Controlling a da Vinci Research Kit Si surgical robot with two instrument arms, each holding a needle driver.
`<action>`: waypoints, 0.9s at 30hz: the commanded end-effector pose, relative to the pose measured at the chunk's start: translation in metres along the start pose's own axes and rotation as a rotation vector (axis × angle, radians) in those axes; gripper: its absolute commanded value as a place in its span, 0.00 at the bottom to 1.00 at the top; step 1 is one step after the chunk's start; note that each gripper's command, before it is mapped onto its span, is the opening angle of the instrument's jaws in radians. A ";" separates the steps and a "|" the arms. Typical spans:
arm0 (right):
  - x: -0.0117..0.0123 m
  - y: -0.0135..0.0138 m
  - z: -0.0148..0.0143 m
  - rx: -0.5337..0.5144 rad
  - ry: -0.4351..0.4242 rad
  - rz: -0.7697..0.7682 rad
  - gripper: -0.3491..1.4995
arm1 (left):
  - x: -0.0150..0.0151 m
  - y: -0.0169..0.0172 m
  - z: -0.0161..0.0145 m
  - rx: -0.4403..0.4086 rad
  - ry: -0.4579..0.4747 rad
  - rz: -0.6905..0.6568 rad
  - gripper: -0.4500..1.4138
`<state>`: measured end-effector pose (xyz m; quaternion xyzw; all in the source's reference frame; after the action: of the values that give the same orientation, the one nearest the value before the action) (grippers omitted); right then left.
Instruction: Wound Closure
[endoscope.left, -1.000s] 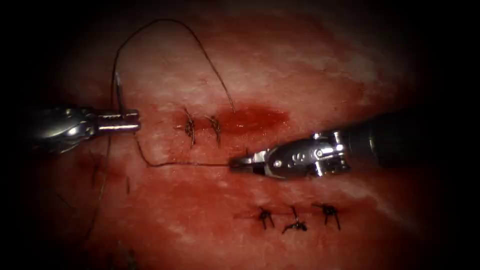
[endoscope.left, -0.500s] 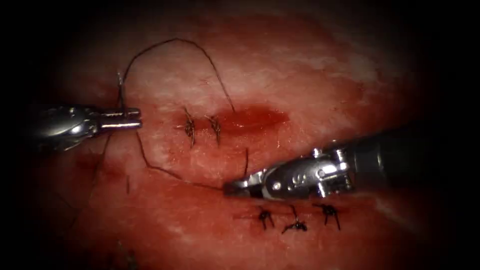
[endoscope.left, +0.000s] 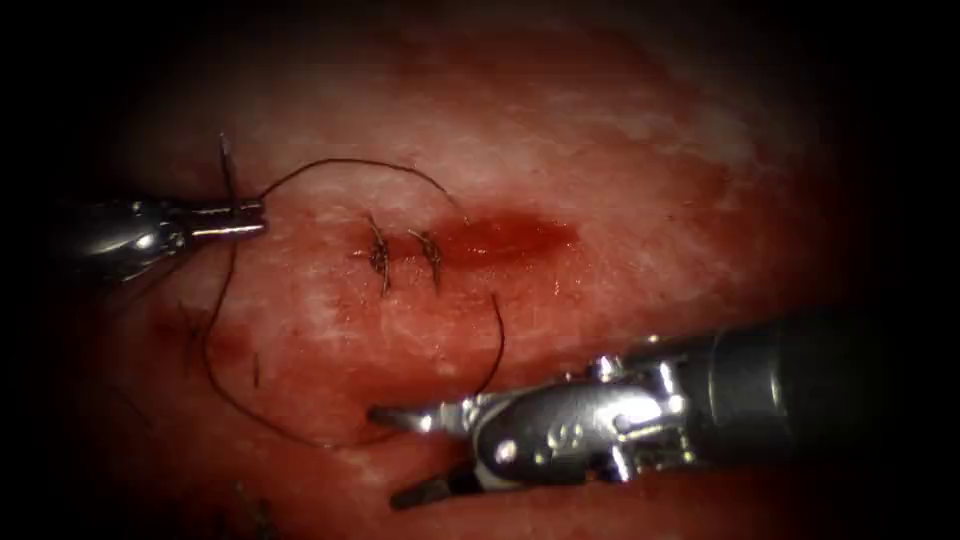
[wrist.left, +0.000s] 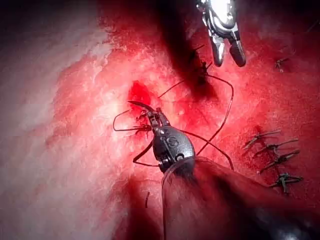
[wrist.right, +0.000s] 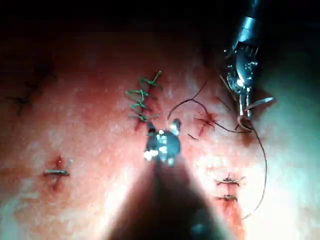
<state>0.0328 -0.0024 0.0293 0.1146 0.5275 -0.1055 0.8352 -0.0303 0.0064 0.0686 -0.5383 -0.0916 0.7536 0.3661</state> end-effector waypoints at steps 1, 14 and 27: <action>-0.0021 0.0006 0.0000 -0.046 -0.007 0.012 0.79 | -0.0009 0.0002 0.0002 0.001 -0.002 0.006 0.00; -0.0126 0.0021 -0.0001 -0.214 0.021 0.013 0.93 | -0.0037 -0.0039 -0.0015 0.080 -0.005 0.014 0.00; -0.0152 0.0022 0.0032 -0.185 -0.073 -0.074 0.43 | -0.0037 -0.0034 -0.0012 0.074 -0.004 0.013 0.00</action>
<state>0.0292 0.0002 0.0441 0.0169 0.5100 -0.1134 0.8525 -0.0267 0.0069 0.0721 -0.5236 -0.0593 0.7599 0.3807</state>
